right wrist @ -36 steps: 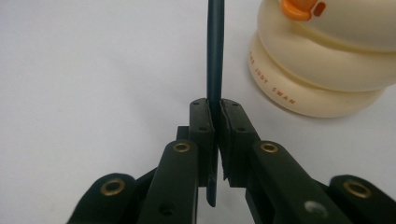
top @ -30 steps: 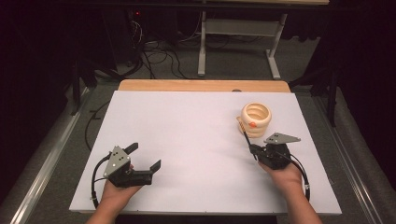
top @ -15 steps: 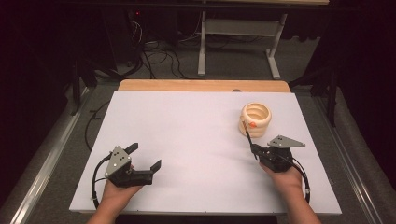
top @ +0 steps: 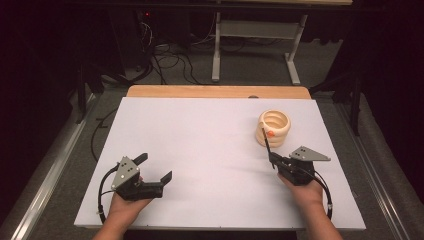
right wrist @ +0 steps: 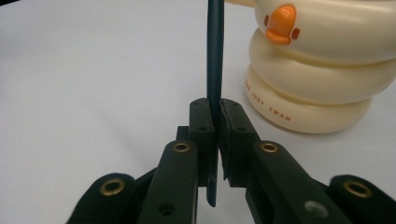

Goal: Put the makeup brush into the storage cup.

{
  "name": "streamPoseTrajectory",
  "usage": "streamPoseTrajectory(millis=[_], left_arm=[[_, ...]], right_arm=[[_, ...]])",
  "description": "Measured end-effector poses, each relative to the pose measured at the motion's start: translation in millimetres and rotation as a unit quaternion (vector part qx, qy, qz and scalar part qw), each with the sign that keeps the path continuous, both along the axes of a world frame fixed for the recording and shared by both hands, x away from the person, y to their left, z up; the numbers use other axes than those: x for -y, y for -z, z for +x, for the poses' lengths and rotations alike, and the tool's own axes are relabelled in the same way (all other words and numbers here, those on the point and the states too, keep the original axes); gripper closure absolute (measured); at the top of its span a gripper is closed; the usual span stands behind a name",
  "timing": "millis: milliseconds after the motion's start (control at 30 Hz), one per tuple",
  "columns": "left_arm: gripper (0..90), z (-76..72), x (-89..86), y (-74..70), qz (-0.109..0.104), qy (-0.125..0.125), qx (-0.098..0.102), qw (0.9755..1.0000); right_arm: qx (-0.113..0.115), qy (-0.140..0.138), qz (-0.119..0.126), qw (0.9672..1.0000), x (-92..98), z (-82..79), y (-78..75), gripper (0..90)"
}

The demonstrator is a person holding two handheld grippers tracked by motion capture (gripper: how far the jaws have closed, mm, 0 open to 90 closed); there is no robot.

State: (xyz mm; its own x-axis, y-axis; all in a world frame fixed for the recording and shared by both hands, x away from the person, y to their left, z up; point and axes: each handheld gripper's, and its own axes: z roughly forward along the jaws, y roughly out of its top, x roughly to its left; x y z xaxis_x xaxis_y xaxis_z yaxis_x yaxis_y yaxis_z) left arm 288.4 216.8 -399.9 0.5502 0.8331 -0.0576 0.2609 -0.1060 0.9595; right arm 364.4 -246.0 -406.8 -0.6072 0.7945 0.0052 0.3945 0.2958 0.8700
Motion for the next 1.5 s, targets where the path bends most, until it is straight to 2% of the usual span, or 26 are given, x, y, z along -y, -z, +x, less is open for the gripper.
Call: streamPoseTrajectory(millis=[167, 267, 533, 733, 900, 1267, 1500], left_arm=[[0.2, 0.2, 0.3, 0.2, 0.001, 0.000, -0.001, 1.0000], [0.2, 0.3, 0.5, 0.3, 0.001, 0.001, -0.001, 1.0000], [0.2, 0.5, 0.0, 0.4, 0.004, 0.001, -0.002, 1.0000], [0.2, 0.5, 0.2, 0.5, 0.004, 0.001, -0.002, 1.0000], [0.2, 0.9, 0.3, 0.8, 0.003, 0.001, -0.003, 1.0000], [0.2, 3.7, -0.5, 4.5, 0.002, 0.007, -0.011, 0.9999], [0.2, 1.2, -0.9, 2.6, 0.003, 0.007, -0.007, 1.0000]], right_arm=[[0.008, 0.002, 0.009, 0.9999, -0.6, -2.2, -1.7, 86.6], [0.023, 0.000, 0.011, 0.9997, 0.1, -3.0, -2.9, 86.6], [0.032, -0.002, 0.021, 0.9993, -0.5, -5.2, -5.0, 86.6], [0.054, 0.004, 0.037, 0.9978, 0.4, -9.3, -9.5, 86.6], [0.065, 0.006, 0.040, 0.9971, 0.7, -10.7, -11.1, 86.6], [0.068, -0.001, 0.045, 0.9967, -4.0, -8.3, -10.3, 86.6], [0.069, -0.007, 0.042, 0.9967, -11.9, -8.6, -11.8, 86.6]])
